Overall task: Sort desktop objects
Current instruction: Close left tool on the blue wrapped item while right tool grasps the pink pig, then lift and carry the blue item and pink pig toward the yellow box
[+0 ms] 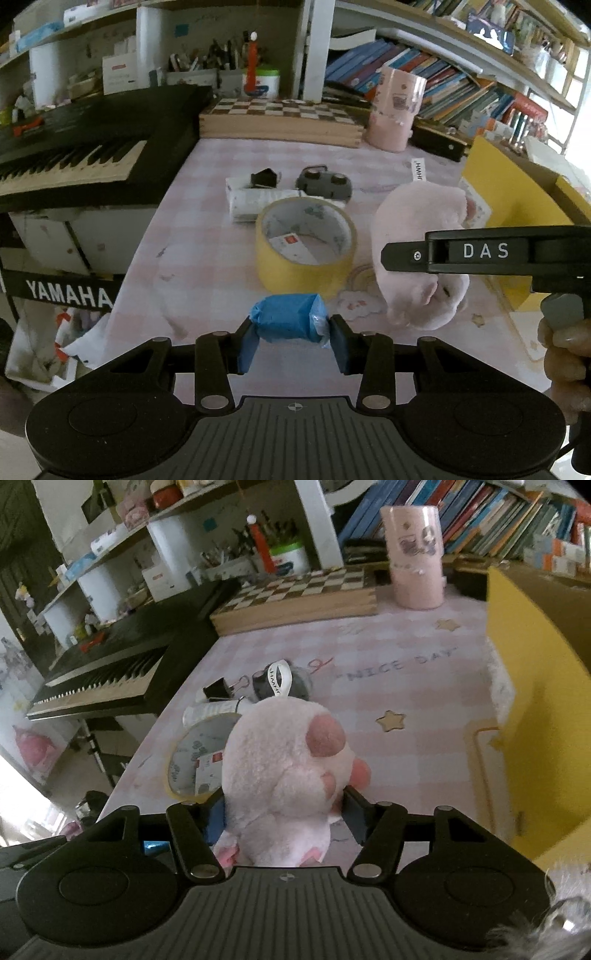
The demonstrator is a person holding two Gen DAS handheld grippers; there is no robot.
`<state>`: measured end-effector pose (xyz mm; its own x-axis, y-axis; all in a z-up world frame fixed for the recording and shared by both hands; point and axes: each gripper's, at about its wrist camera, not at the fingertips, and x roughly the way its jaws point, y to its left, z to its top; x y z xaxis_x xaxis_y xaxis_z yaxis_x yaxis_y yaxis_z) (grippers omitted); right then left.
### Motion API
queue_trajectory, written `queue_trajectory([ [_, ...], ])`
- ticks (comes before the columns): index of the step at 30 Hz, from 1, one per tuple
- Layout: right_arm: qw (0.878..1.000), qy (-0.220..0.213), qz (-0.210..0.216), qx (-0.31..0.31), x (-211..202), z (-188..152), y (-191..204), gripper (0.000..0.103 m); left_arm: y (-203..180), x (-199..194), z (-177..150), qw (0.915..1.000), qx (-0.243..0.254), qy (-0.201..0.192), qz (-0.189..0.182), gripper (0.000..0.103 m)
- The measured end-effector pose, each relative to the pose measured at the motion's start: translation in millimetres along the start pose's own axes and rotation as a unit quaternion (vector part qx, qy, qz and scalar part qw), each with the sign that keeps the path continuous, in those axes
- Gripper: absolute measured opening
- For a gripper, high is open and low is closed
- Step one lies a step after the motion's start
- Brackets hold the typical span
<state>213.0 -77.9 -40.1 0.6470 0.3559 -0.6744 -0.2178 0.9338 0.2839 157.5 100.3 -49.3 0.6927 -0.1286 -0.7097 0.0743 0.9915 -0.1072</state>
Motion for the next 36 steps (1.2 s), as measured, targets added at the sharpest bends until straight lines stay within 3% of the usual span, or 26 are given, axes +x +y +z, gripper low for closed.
queue_trajectory([
  [21, 0.998, -0.057, -0.025, 0.010, -94, -51, 5, 0.060, -24, -70, -28, 0.9982, 0.015, -0.043, -0.038, 0.039],
  [36, 0.997, -0.060, -0.048, 0.011, -155, -104, 6, 0.060, -43, -106, -54, 0.9956, 0.043, -0.044, -0.070, 0.039],
])
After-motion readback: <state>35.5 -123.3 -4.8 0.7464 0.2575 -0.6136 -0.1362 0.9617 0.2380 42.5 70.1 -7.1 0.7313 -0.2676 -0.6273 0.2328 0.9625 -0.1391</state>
